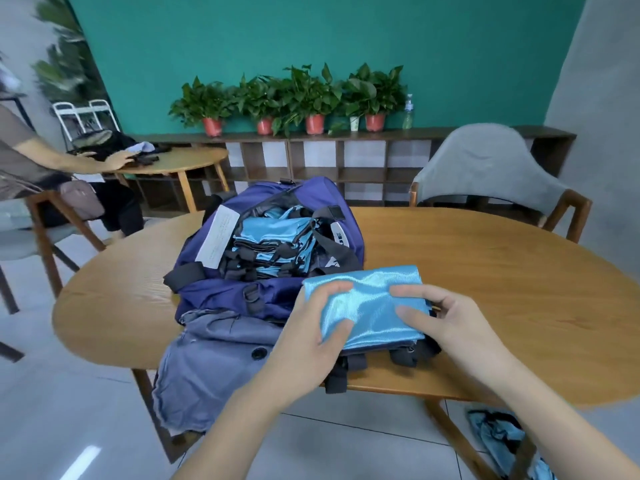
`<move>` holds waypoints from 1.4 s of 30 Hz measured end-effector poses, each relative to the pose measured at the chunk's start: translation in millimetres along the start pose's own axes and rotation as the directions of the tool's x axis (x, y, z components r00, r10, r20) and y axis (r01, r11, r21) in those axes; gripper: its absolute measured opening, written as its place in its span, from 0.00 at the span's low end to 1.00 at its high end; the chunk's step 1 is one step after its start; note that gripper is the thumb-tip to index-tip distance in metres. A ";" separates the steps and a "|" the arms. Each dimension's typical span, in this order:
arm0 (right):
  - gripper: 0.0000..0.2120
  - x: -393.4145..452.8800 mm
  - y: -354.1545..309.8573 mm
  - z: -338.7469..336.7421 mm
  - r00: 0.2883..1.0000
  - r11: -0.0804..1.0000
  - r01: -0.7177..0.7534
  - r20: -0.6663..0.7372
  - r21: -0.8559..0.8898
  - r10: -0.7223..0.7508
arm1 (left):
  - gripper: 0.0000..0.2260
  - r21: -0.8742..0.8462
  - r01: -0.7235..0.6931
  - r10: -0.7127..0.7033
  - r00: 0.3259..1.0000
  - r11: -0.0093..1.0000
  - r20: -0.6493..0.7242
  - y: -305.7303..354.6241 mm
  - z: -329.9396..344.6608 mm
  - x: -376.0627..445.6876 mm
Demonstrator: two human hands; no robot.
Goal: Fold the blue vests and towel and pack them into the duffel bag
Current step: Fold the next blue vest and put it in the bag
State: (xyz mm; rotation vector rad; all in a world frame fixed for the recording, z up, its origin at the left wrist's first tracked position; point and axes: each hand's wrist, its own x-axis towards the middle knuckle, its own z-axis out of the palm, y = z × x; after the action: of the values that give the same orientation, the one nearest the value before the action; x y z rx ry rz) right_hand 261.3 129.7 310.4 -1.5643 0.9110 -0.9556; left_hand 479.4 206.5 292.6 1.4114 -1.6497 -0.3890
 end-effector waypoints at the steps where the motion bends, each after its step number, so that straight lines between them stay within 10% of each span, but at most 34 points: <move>1: 0.11 6.7 -7.1 10.3 1.000 1.000 0.020 0.012 -0.015 -0.020 | 0.20 0.006 0.001 -0.001 1.000 1.000 -0.016 -1.0 -12.7 -2.6; 11: 0.10 117.9 -69.3 119.5 0.988 0.992 0.129 -0.082 -0.018 -0.130 | 0.16 0.179 0.054 -0.023 0.985 0.982 -0.173 -53.3 -136.3 102.4; 20: 0.14 190.6 -64.2 152.7 0.986 0.947 -0.096 -0.162 -0.307 0.048 | 0.17 0.190 0.371 -0.413 0.862 0.909 0.292 -105.1 -149.3 214.5; 31: 0.17 236.7 -56.4 204.4 0.985 0.981 -0.147 -0.113 -0.123 0.133 | 0.19 0.211 0.380 -0.373 0.925 0.901 -0.073 -156.2 -161.0 210.8; 42: 0.25 240.7 -18.0 168.1 0.993 0.832 -0.113 -0.072 -0.543 0.088 | 0.23 0.414 0.375 -0.445 0.892 0.829 0.084 -186.4 -129.8 214.6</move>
State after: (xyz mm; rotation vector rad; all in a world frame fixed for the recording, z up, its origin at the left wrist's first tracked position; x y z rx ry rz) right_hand 511.4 -23.2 334.5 -1.9508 1.3713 -0.6819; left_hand 709.3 -3.6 318.6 2.1050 -1.6116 -0.4572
